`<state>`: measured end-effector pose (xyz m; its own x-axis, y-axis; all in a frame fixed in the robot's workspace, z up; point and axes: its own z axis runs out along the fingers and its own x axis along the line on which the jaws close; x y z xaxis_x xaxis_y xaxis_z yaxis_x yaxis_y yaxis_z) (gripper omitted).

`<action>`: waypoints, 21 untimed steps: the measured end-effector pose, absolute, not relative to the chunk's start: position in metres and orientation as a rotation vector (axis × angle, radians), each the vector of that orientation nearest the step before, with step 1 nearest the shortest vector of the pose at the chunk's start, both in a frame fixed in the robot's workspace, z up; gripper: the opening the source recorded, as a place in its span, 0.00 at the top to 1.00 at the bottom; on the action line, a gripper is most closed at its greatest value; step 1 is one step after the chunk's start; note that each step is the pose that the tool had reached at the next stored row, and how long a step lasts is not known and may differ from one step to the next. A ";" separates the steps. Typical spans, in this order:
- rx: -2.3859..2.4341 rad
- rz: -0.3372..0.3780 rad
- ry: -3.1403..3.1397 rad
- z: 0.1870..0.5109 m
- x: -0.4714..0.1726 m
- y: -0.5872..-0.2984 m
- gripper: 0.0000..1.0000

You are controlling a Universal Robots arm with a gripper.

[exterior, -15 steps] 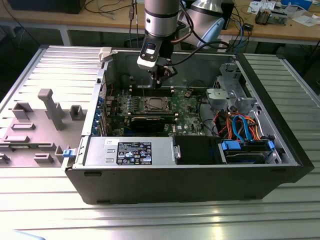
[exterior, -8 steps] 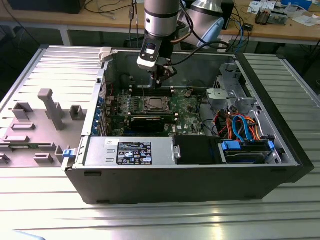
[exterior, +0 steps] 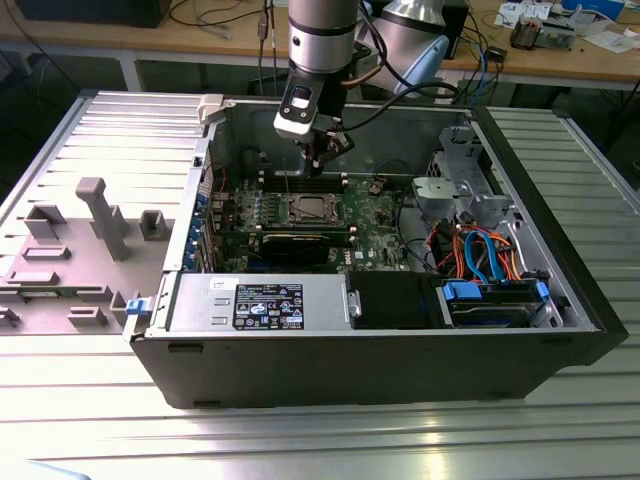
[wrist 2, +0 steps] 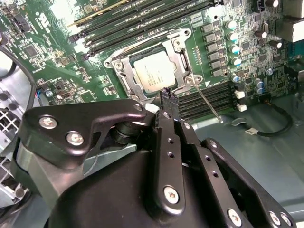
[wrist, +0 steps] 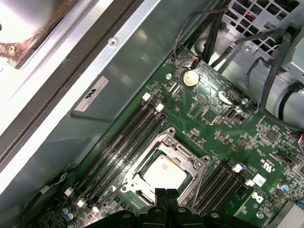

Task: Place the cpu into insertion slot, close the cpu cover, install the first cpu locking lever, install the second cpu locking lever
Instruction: 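Install the first cpu locking lever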

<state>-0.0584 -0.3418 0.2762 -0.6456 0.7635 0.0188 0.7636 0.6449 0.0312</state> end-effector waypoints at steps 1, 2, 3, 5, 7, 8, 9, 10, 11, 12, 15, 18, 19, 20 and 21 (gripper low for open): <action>-1.279 -0.057 -2.864 0.276 -0.058 -0.342 0.89; -1.243 -0.056 -2.879 0.276 -0.059 -0.342 0.89; -1.215 -0.056 -2.891 0.276 -0.058 -0.342 0.89; -1.170 -0.056 -2.909 0.276 -0.059 -0.342 0.89; -1.116 -0.056 -2.929 0.276 -0.058 -0.342 0.89; -1.085 -0.056 -2.940 0.276 -0.058 -0.342 0.89; -1.052 -0.056 -2.952 0.276 -0.058 -0.342 0.89; -1.026 -0.056 -2.961 0.276 -0.058 -0.342 0.89; -1.005 -0.056 -2.968 0.276 -0.058 -0.342 0.89; -0.967 -0.055 -2.980 0.276 -0.058 -0.342 0.89; -0.890 -0.055 -3.003 0.276 -0.058 -0.342 0.89; -0.815 -0.055 -3.023 0.276 -0.058 -0.342 0.89; -0.794 -0.055 -3.028 0.276 -0.058 -0.342 0.89; -0.777 -0.054 -3.033 0.276 -0.058 -0.342 0.89; -0.756 -0.054 -3.038 0.276 -0.058 -0.342 0.89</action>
<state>-0.0585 -0.3419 0.2761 -0.8834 0.4683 0.0188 0.4687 0.8828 0.0311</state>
